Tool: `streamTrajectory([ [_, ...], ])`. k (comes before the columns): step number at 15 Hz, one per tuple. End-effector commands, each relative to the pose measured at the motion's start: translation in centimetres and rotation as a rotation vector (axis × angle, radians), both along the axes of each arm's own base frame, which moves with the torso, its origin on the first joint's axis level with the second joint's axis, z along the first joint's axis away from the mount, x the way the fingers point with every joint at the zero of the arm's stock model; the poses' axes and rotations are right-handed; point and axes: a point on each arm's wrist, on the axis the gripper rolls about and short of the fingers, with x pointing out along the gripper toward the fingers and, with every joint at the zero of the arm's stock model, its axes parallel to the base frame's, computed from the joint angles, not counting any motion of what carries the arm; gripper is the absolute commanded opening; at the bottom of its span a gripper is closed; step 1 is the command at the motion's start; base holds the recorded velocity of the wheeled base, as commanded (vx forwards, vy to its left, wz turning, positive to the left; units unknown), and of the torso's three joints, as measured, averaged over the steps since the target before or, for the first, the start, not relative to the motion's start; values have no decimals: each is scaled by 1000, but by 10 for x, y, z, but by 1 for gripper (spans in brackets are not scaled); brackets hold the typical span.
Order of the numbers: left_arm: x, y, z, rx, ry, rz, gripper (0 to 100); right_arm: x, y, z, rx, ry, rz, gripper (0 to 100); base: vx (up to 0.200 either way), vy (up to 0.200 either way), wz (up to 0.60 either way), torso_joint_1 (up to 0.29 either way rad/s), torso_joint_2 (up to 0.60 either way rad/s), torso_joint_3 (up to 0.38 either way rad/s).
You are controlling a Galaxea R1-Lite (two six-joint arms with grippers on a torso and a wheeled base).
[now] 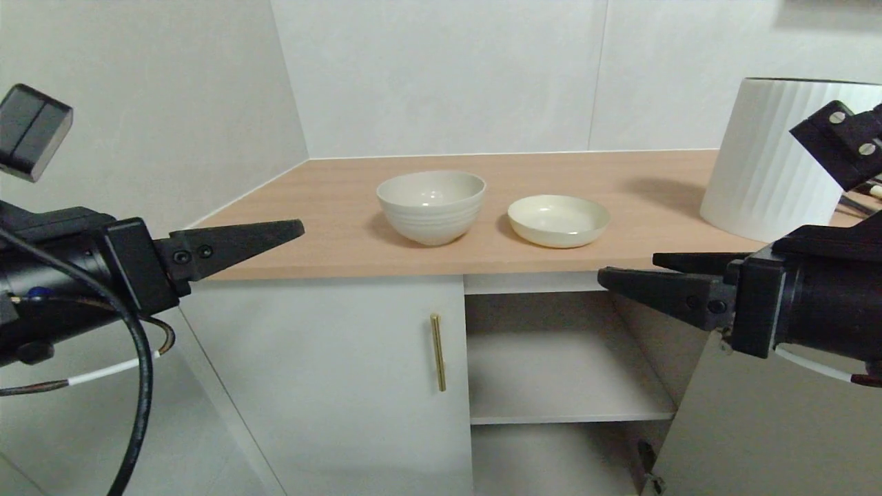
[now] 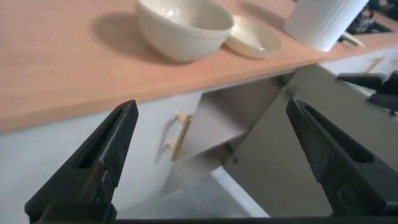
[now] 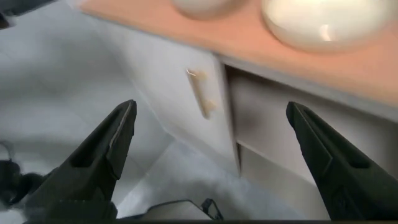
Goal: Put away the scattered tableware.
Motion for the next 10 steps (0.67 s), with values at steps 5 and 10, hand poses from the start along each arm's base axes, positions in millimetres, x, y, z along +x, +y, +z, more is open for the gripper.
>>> streamTrajectory([
  [5, 52, -20, -14, 55, 165, 18, 100, 12, 8, -4, -19, 20, -6, 100, 0, 0, 0, 157, -480, -299],
  [10, 58, -41, -10, 97, 257, -54, 100, 32, 10, -5, -9, 9, -55, 100, 0, 0, 0, 171, -431, -263],
])
